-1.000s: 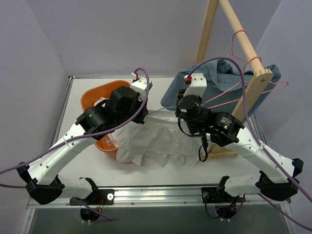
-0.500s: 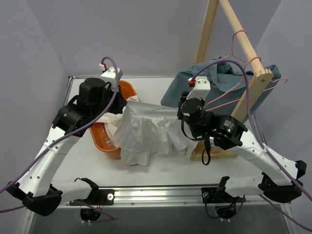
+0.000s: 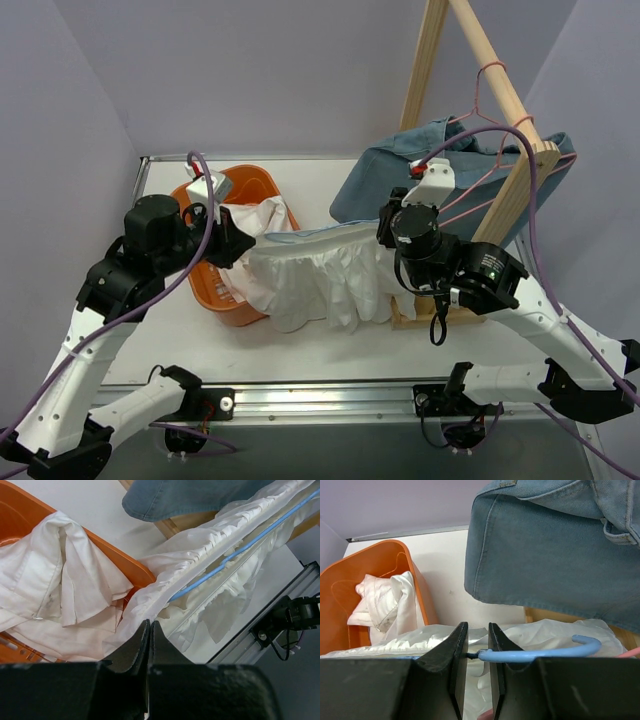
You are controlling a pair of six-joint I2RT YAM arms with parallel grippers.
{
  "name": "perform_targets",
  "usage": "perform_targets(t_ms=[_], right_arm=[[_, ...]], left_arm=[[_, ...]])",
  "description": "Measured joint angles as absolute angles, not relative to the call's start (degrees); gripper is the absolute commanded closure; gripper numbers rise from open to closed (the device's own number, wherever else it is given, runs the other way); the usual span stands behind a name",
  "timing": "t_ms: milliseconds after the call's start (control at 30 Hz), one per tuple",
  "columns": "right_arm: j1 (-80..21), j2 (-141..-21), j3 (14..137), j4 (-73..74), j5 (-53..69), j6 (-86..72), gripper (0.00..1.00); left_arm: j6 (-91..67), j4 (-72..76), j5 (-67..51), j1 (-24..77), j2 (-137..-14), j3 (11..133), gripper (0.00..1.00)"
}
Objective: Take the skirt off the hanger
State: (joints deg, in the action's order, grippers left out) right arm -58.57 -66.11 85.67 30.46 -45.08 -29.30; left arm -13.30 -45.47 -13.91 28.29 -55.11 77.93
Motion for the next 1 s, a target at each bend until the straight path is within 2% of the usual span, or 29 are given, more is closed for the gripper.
perform_targets(t_ms=[333, 767, 900, 1000], right_arm=[[-58.17, -63.88, 85.71, 22.81, -38.04, -29.17, 1.0], [-58.13, -58.19, 87.35, 14.28, -29.8, -34.41, 1.0], [-58.11, -58.96, 90.21, 13.61, -26.26, -35.22, 1.0], [-58.11, -59.55, 91.57, 13.5, -24.73, -35.48, 1.0]], left_arm=[[-15.09, -39.9, -21.37, 27.59, -59.68, 71.16, 0.98], [-25.96, -24.1, -35.0, 23.46, -54.87, 63.29, 0.98], [-26.85, -23.9, -35.53, 21.82, -57.63, 64.82, 0.98], [-24.97, -28.6, -34.02, 19.38, -61.3, 71.92, 0.98]])
